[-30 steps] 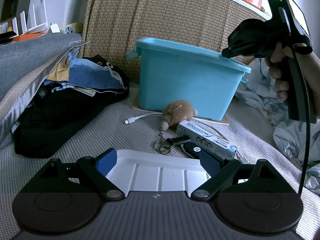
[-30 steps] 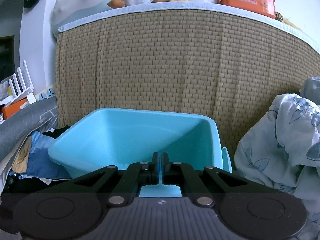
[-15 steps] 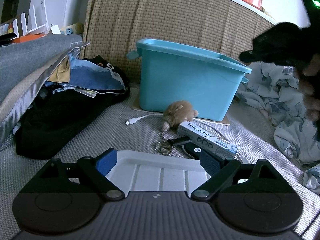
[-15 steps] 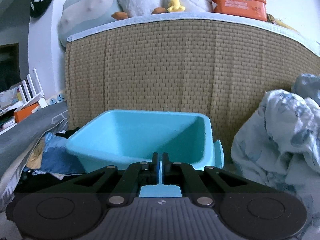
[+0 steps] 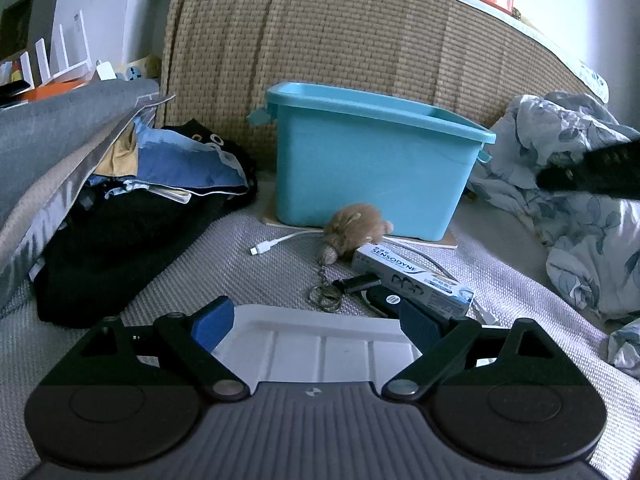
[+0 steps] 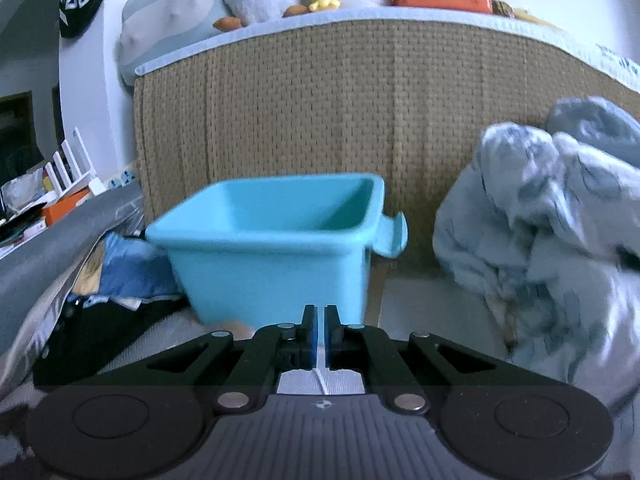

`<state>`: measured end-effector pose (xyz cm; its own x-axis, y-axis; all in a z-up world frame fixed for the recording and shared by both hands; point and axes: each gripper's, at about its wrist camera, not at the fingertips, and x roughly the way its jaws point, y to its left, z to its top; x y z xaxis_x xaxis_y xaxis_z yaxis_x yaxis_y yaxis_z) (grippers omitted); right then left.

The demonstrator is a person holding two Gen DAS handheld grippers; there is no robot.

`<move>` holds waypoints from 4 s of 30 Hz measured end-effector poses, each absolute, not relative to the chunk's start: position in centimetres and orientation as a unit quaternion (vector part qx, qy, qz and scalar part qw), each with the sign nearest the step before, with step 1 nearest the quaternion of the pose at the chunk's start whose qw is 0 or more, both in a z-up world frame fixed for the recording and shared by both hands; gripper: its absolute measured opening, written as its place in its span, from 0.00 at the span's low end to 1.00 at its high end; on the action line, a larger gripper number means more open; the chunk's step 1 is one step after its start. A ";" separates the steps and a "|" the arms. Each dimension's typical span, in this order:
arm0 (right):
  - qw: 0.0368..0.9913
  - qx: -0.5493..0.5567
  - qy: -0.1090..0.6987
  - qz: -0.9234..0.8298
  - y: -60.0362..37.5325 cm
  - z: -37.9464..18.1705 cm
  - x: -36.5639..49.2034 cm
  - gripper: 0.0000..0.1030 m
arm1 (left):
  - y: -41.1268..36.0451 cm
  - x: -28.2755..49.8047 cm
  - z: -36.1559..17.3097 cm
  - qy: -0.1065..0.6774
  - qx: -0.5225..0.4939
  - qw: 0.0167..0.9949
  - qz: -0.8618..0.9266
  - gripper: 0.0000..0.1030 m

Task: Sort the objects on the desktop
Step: 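Withdraw the right gripper from the bin back toward the white lid, then move the left gripper to the blue handle of the white lid and close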

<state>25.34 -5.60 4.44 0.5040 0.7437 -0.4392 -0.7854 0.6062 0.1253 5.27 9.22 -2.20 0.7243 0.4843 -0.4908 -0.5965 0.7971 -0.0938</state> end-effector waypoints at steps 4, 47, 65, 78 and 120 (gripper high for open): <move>0.864 -0.044 0.244 0.439 -7.1 3.3 24.2 0.09 | 9.1 5.1 -2.1 0.228 -0.119 0.920 0.295 0.90; 0.849 -0.048 0.341 0.402 -11.3 -3.4 17.1 0.54 | 9.3 3.3 -2.8 0.309 -0.111 0.894 0.304 0.91; 0.845 -0.040 0.359 0.395 -11.5 -4.6 16.9 0.57 | 10.6 3.0 -3.8 0.339 -0.145 0.875 0.313 0.91; 0.834 -0.019 0.378 0.402 -11.8 -5.8 17.3 0.58 | 11.6 2.9 -4.5 0.351 -0.177 0.864 0.315 0.93; 0.825 -0.043 0.360 0.433 -13.3 -6.3 18.4 0.70 | 9.0 4.2 -4.2 0.368 -0.158 0.888 0.226 0.96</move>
<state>18.37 -13.35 -6.32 0.3661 0.6842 -0.6308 -0.7459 0.6211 0.2407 4.20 8.96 -4.23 0.6275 0.2851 -0.7246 -0.5179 0.8476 -0.1151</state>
